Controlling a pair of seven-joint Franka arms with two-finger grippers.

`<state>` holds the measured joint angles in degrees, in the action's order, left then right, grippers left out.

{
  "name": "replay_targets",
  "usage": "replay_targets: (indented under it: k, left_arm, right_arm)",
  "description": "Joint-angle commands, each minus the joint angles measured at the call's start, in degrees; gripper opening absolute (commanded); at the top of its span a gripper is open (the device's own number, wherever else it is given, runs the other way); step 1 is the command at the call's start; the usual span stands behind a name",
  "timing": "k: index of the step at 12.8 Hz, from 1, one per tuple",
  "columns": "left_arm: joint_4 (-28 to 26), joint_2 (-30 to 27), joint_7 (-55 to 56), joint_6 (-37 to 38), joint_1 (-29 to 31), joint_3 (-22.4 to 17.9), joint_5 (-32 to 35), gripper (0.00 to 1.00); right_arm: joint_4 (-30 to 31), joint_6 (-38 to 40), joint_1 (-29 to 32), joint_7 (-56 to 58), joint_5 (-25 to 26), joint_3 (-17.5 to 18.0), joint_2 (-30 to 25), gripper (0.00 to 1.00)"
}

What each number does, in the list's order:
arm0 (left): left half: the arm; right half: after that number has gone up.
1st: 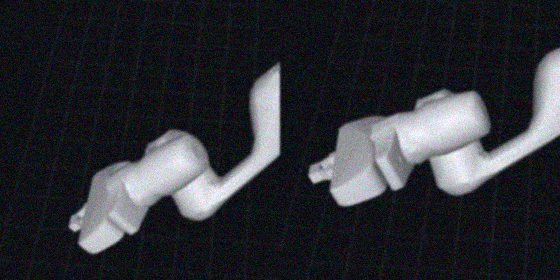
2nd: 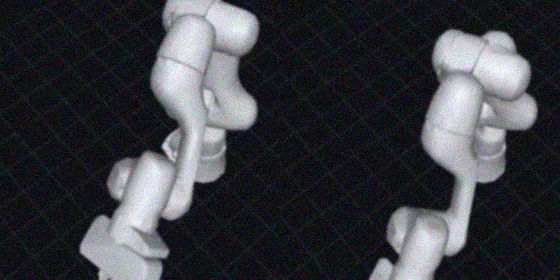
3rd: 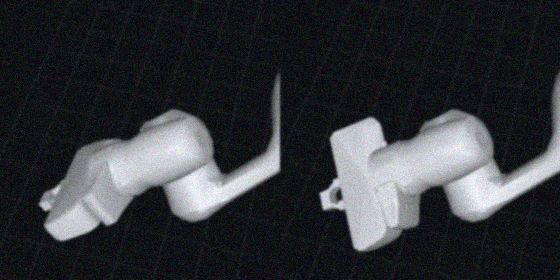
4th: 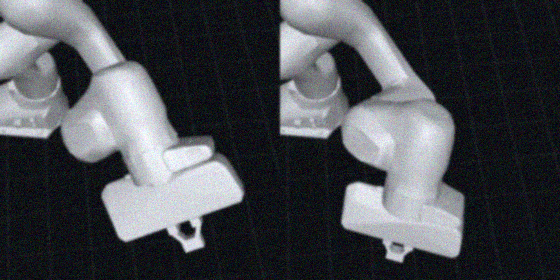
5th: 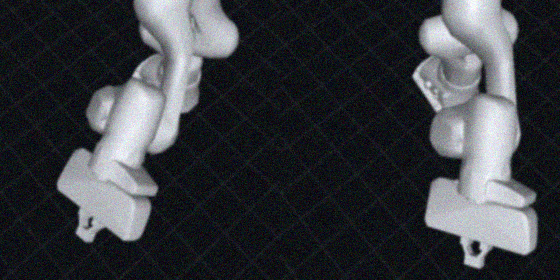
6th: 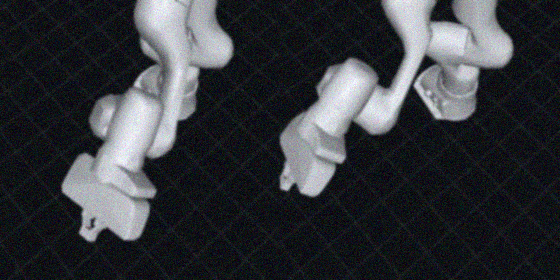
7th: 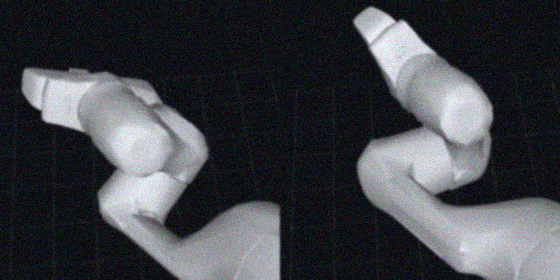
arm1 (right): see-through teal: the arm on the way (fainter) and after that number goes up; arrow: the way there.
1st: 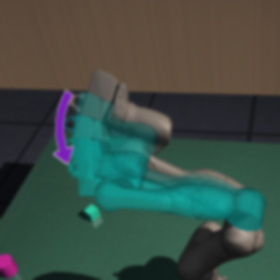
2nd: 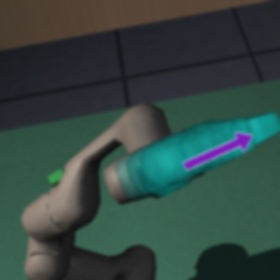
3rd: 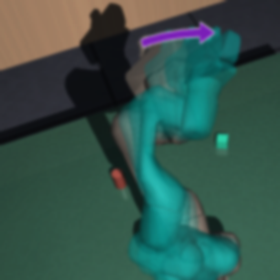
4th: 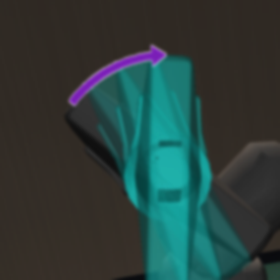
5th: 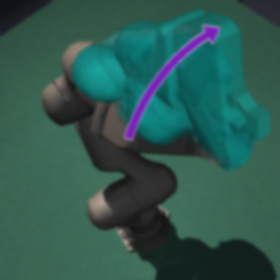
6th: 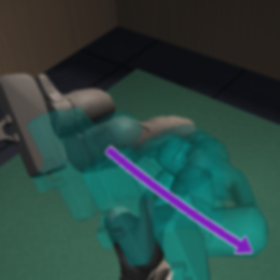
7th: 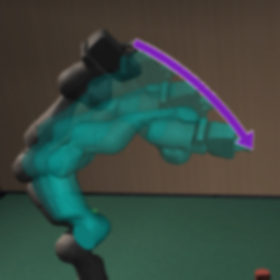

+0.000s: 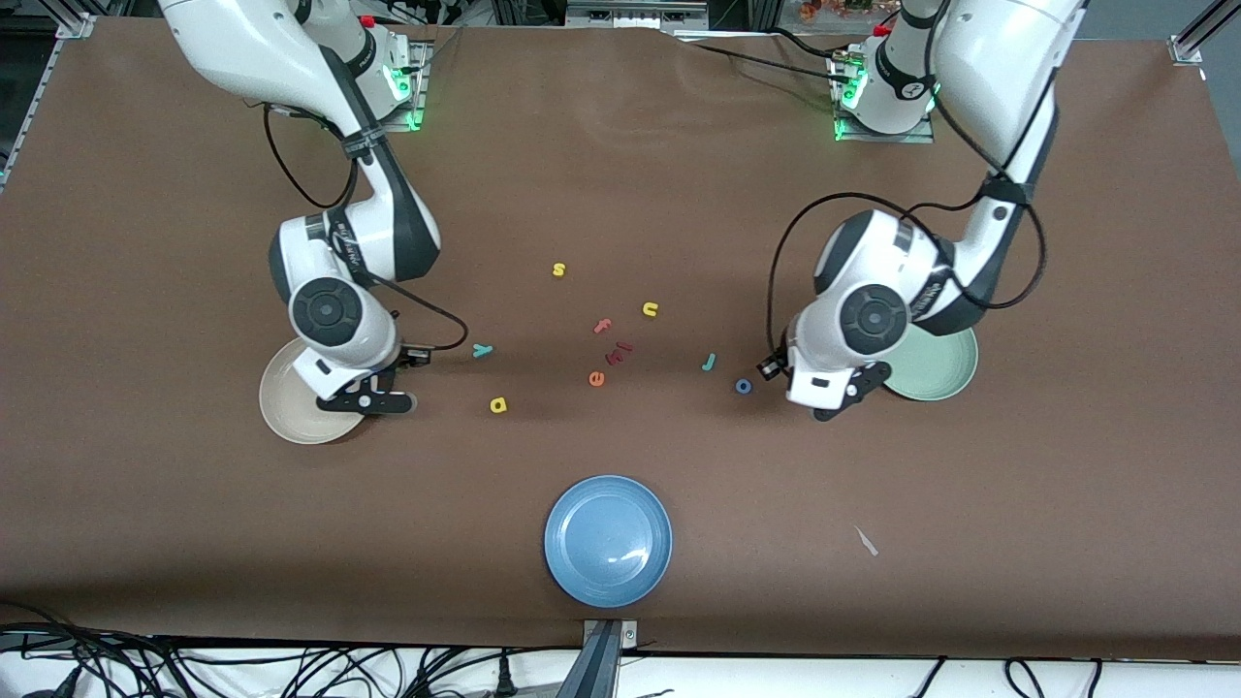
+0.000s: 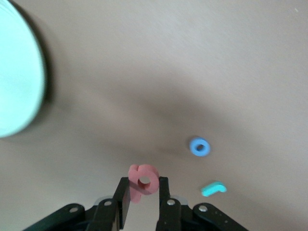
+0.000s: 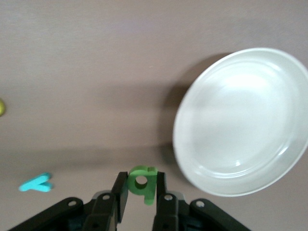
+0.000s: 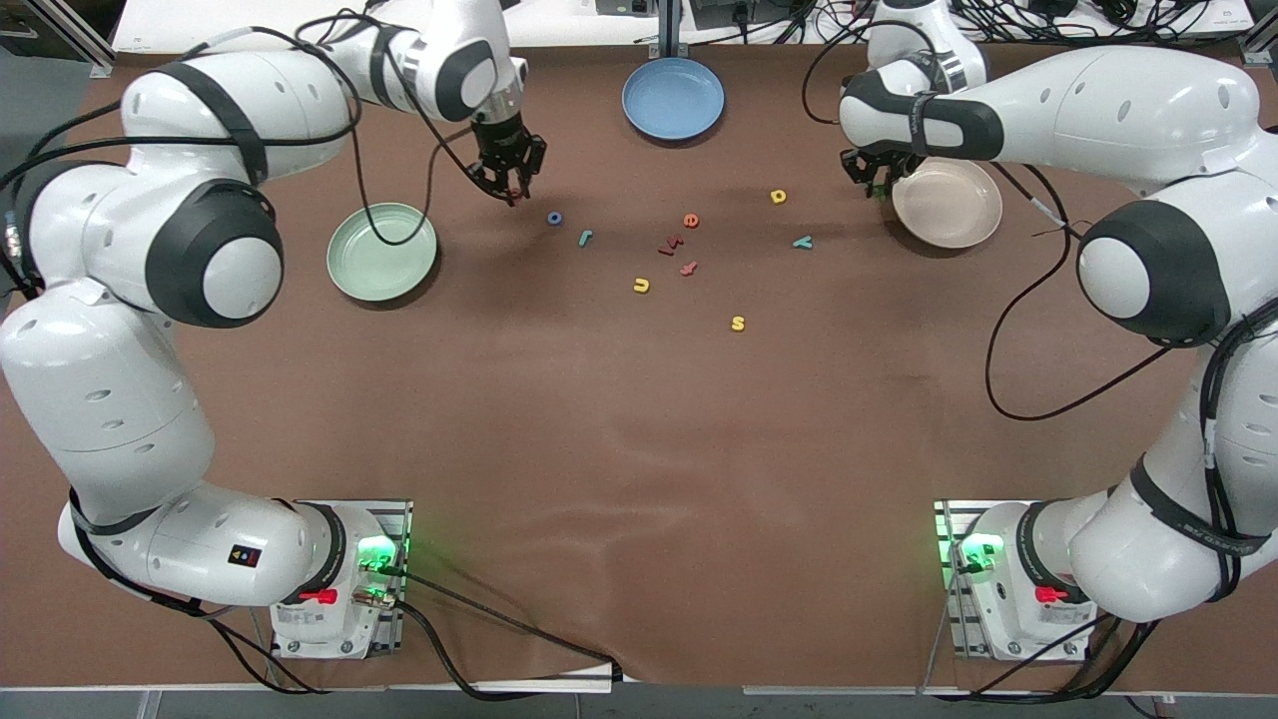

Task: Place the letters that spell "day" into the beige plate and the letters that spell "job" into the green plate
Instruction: 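Carry the green letter to the cream plate while the left carries pink p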

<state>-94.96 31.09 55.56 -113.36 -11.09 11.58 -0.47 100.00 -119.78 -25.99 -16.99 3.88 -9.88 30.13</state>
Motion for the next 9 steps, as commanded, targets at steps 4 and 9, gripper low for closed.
replay_targets:
  k: [4,9]
  left_arm:
    - [-1.81,-1.47,-21.16,9.11,11.16,-0.24,0.38,0.00]
    - [-3.48,2.39,-31.90,9.30,18.29,-0.15,5.83,0.00]
  right_arm:
    - [4.40,-3.52,0.41,17.57,-3.77,-6.19,-1.91,0.07]
    - [10.90,-13.54,2.60,37.35,-13.18,-10.69,-1.92,0.12]
